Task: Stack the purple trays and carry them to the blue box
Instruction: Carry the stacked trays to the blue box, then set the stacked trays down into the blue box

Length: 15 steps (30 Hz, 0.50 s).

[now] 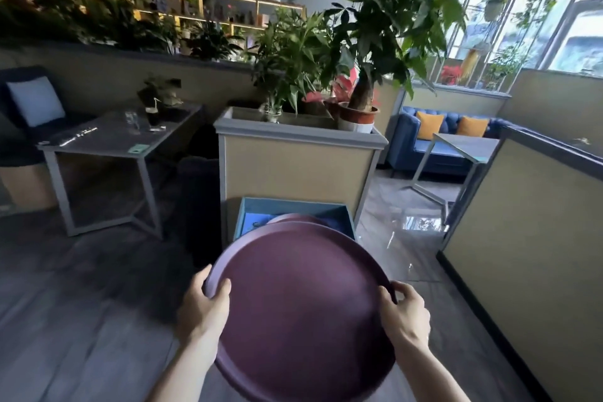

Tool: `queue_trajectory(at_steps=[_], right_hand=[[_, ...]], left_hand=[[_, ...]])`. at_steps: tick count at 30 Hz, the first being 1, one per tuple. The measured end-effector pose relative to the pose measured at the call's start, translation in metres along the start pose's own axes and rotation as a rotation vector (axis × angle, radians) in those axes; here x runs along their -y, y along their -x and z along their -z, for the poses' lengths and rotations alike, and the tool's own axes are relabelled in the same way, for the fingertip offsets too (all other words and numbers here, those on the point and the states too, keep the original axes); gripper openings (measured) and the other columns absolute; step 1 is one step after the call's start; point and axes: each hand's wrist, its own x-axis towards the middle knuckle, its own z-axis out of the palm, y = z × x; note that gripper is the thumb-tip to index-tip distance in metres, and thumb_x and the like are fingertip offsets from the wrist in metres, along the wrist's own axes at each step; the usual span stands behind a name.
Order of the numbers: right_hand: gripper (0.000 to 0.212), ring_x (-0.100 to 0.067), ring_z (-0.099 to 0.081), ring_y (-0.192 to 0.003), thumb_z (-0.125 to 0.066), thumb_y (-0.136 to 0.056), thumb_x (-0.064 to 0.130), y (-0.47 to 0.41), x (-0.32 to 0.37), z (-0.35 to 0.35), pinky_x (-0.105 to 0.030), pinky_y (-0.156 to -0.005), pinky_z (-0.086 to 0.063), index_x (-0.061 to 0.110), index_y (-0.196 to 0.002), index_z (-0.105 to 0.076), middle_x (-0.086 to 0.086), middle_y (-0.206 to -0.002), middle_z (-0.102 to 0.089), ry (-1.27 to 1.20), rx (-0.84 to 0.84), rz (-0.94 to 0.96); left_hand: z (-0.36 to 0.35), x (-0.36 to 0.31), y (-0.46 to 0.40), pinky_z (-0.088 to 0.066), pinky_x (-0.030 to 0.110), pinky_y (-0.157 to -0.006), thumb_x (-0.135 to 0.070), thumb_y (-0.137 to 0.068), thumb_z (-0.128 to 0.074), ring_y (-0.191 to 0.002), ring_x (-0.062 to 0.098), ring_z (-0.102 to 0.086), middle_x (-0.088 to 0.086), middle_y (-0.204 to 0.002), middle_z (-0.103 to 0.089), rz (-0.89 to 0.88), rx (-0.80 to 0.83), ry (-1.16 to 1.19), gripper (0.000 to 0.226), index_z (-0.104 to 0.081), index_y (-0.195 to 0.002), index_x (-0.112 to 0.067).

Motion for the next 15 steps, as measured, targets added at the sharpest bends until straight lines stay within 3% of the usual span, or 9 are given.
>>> queue_trajectory(at_steps=[8,13,15], right_hand=[[0.036,-0.036,-0.062,-0.111,-0.065,-0.085,0.036,-0.110,0.006,-0.077,-0.040,-0.095,-0.047,0.024,-0.118,-0.065,-0.010,-0.120,-0.069,0.023,0.002,-0.064],[0.027,-0.035,-0.065,-0.102,-0.065,-0.083,0.039,-0.206,0.014,-0.132,-0.040,-0.089,-0.049,0.028,-0.108,-0.066,-0.009,-0.110,-0.072,0.082,0.041,-0.123],[0.023,-0.035,-0.066,-0.100,-0.064,-0.083,0.037,-0.243,0.020,-0.153,-0.039,-0.087,-0.049,0.029,-0.104,-0.067,-0.008,-0.106,-0.073,0.090,0.064,-0.145]], left_hand=[[-0.085,-0.004,-0.097,-0.052,0.048,-0.096,-0.032,-0.090,-0.061,-0.108,0.034,-0.065,0.003,-0.124,-0.069,0.015,0.010,-0.024,0.046,-0.056,-0.136,-0.033],[-0.154,-0.015,-0.168,-0.051,0.048,-0.097,-0.029,-0.089,-0.064,-0.098,0.028,-0.068,-0.002,-0.111,-0.072,0.056,-0.021,-0.055,0.045,-0.058,-0.133,-0.033],[-0.179,-0.020,-0.195,-0.050,0.047,-0.097,-0.029,-0.089,-0.065,-0.101,0.029,-0.067,-0.002,-0.116,-0.071,0.063,-0.039,-0.097,0.045,-0.057,-0.133,-0.034]])
